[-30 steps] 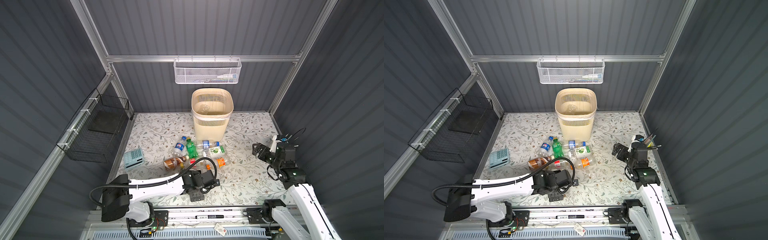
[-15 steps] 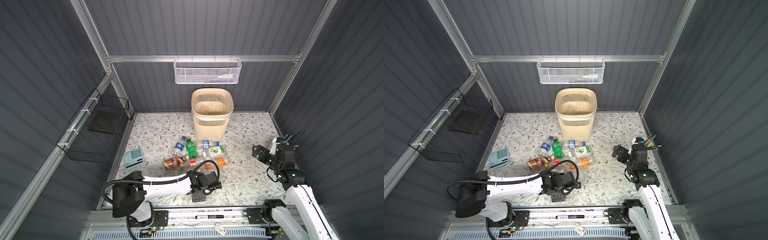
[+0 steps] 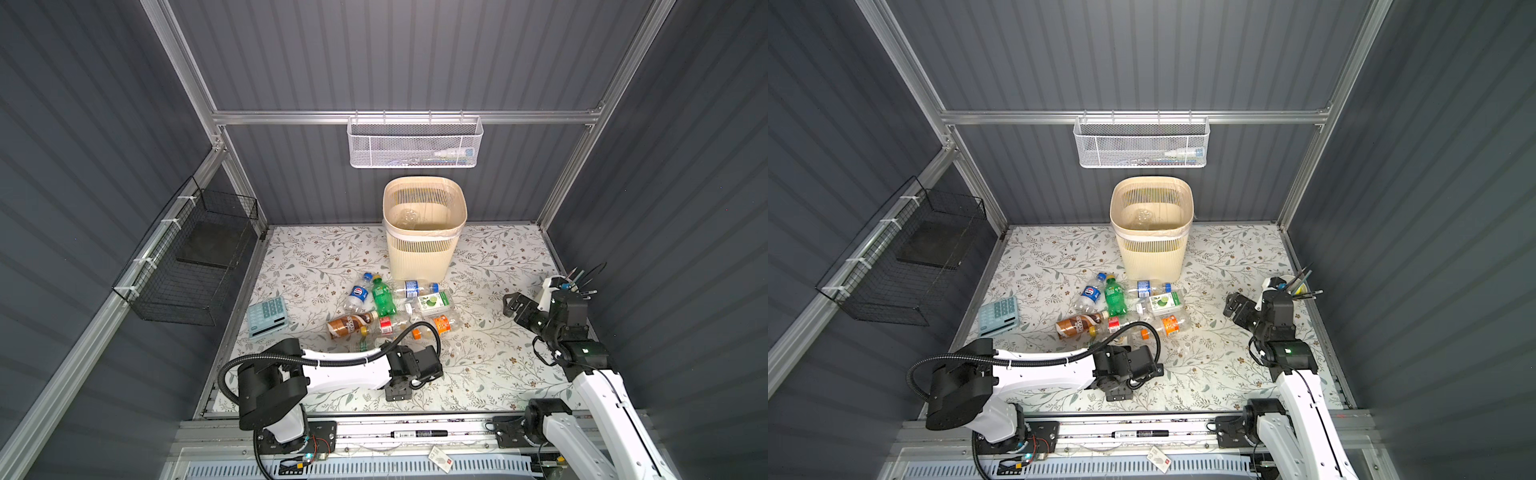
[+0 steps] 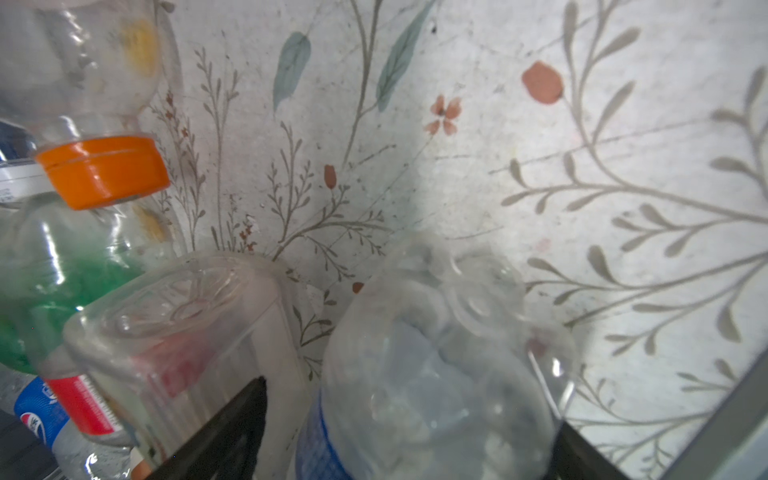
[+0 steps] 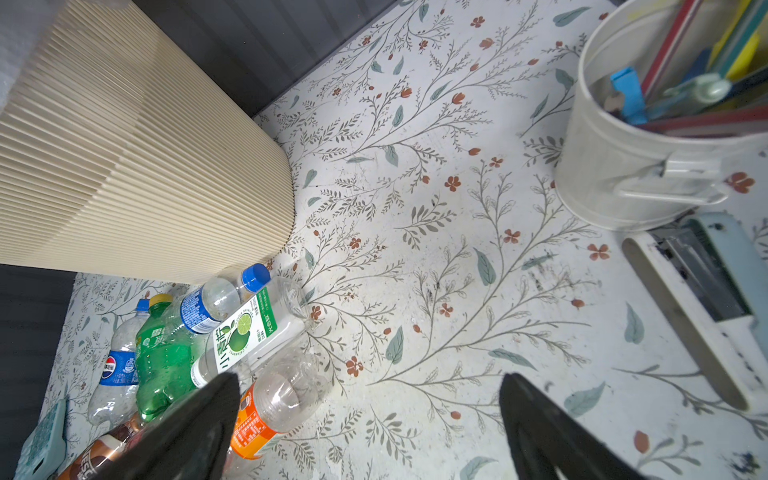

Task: Throw the plastic bottles in the bin
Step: 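Grasp the clear bottle nearest the robot with the left gripper, then lift the clear bottle over the bin and open the left gripper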

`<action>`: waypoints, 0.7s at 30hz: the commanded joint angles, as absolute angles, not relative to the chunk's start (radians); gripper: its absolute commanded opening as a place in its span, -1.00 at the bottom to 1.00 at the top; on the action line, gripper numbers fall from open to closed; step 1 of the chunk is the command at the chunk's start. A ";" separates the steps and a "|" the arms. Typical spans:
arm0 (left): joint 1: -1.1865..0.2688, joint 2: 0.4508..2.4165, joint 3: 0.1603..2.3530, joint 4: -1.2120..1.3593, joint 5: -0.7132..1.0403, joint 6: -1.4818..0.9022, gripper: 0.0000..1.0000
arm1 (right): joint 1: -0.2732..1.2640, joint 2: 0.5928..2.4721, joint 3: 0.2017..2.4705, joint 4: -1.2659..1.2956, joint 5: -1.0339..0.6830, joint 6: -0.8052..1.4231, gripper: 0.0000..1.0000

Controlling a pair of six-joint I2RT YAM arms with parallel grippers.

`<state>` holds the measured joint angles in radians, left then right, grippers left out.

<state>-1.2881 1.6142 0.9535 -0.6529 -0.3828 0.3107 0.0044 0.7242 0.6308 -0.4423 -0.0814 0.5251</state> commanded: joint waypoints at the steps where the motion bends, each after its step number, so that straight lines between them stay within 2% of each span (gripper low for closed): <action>1: -1.291 1.636 0.950 -0.663 -0.346 0.310 0.69 | -0.003 0.709 0.619 -0.451 -0.092 0.538 0.98; 16: -1.291 1.658 0.973 -0.672 -0.258 0.306 0.12 | -0.021 0.704 0.611 -0.445 -0.112 0.538 0.98; 21: -1.289 1.629 0.969 -0.644 -0.246 0.292 -0.15 | -0.026 0.707 0.611 -0.443 -0.119 0.538 0.98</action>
